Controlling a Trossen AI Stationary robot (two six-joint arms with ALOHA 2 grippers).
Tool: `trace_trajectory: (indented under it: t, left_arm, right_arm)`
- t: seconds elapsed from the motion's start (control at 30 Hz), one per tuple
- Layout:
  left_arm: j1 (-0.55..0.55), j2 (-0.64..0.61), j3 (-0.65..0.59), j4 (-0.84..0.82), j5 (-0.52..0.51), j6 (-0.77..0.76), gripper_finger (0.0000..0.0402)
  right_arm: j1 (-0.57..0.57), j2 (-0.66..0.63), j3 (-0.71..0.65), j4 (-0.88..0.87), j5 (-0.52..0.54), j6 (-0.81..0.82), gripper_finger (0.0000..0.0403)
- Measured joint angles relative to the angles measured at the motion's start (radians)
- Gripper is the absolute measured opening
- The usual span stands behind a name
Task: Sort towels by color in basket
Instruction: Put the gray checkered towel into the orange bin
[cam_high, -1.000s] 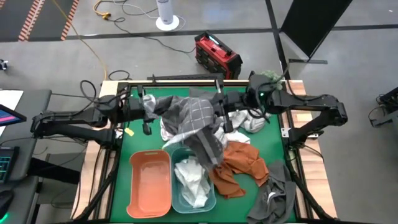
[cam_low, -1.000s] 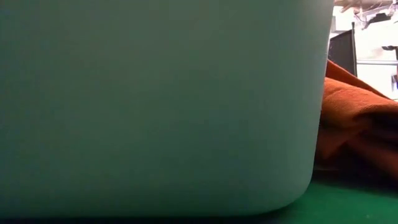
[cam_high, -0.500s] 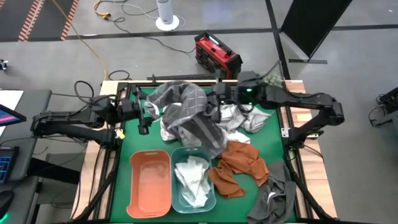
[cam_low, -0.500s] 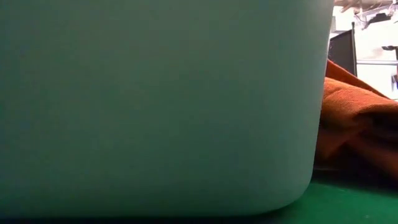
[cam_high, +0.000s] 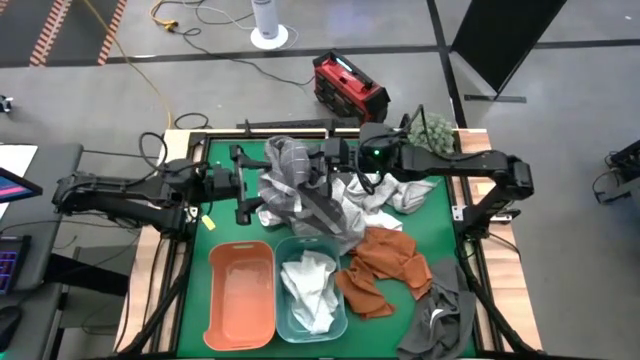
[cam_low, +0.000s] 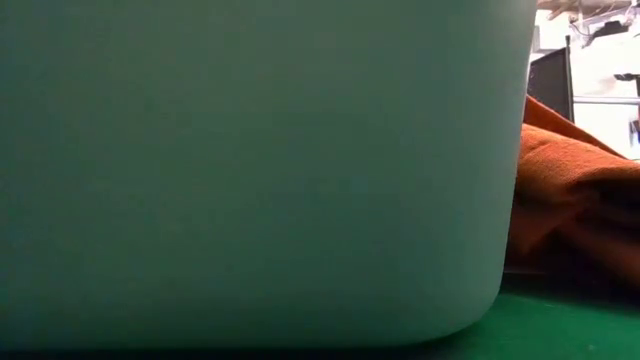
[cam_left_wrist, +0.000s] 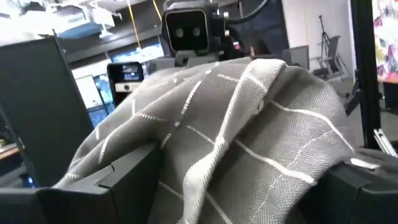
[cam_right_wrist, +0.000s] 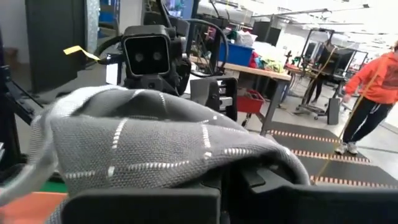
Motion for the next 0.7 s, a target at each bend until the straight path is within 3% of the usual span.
trace_trajectory:
  t: [0.33,0.43,0.57,0.7]
  left_arm:
    - [0.001,0.073,0.001,0.086,-0.012,-0.023,0.031]
    - [0.002,0.08,0.001,0.097,-0.014,-0.023,0.0293]
    - [0.002,0.092,0.001,0.115,-0.018,-0.019,0.0224]
    - [0.003,0.108,0.001,0.122,-0.019,0.006,0.011]
  right_arm:
    - [0.047,0.067,0.112,-0.01,-0.004,-0.054,0.0028]
    - [0.047,0.075,0.121,-0.019,-0.004,-0.054,0.0028]
    - [0.047,0.086,0.123,-0.014,-0.006,-0.054,0.0029]
    - [0.05,0.102,0.123,0.001,-0.007,-0.073,0.0039]
